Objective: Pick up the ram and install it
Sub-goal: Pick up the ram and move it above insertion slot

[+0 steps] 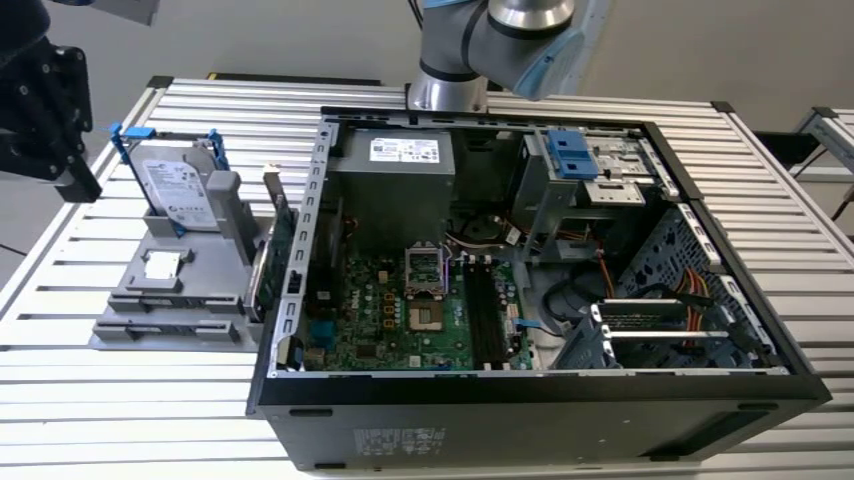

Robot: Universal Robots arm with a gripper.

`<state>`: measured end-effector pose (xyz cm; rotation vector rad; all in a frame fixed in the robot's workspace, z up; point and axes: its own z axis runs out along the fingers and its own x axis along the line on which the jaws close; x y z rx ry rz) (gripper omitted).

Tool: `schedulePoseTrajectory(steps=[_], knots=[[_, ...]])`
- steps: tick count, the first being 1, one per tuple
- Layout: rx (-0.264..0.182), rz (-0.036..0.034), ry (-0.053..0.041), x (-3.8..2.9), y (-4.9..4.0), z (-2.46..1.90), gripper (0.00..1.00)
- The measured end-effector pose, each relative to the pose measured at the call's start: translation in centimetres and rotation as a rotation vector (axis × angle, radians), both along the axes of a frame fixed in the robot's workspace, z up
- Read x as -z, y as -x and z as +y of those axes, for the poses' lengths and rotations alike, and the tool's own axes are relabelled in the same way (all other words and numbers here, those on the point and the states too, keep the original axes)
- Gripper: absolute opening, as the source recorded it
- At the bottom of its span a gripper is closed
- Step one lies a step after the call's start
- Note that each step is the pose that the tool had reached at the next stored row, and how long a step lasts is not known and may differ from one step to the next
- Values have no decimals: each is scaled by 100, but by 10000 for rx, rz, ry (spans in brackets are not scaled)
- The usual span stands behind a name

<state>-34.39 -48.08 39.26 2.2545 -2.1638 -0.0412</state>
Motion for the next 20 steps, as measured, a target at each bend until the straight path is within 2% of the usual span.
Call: schedulePoseTrajectory(steps=[3,12,13,20], knots=[[-409,0,0,0,0,0,0],[-437,0,1,0,0,0,0],[-437,0,0,0,0,0,100],[-440,0,0,0,0,0,100]])
